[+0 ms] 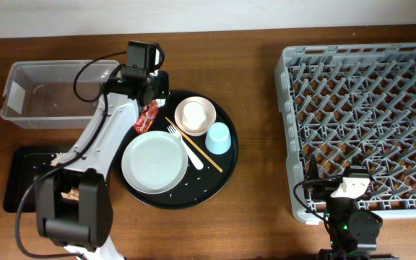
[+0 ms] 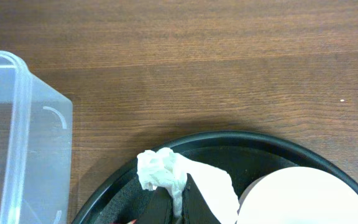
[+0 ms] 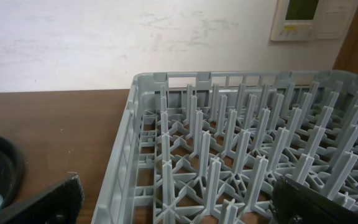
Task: Sort waste into correct bins and load items into the dishwasher rack
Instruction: 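Grasp the white tissue with the left gripper, then carry the tissue left and drop it into the clear bin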
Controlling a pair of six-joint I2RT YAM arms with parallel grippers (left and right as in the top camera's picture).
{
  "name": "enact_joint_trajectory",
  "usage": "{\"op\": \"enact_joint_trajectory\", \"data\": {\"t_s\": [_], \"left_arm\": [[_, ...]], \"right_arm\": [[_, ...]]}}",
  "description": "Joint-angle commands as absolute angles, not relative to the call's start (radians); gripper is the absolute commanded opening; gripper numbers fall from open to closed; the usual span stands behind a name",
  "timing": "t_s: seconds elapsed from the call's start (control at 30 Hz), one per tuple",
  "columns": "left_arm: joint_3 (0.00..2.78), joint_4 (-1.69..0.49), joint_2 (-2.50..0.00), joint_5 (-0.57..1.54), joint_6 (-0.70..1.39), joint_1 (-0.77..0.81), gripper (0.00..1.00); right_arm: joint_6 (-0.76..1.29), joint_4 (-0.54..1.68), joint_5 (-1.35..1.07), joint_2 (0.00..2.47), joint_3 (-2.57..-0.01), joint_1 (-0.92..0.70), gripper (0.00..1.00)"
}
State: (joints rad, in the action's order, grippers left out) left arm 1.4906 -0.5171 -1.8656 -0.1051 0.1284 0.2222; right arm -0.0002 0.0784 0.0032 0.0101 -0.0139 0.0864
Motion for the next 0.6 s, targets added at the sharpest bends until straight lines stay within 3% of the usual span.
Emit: {"op": "enact_joint_trajectory", "data": {"t_s": [0.0, 0.4, 0.57], "left_arm": [[1.512, -0.538, -1.8, -0.098, 0.142, 0.22, 0.04], [1.512, -0.555, -1.728, -0.107, 0.142, 0.22, 0.01], [1.512, -0.554, -1.702, -0.32, 0.246, 0.186, 0.01]], "right_arm": [[0.004, 0.081, 0.012, 0.007, -0.006, 0.093, 0.99], [0.004, 0.081, 0.012, 0.007, -0.006, 0.093, 0.99], [0.004, 0.081, 0.012, 0.007, -0.006, 0.093, 0.99]]}}
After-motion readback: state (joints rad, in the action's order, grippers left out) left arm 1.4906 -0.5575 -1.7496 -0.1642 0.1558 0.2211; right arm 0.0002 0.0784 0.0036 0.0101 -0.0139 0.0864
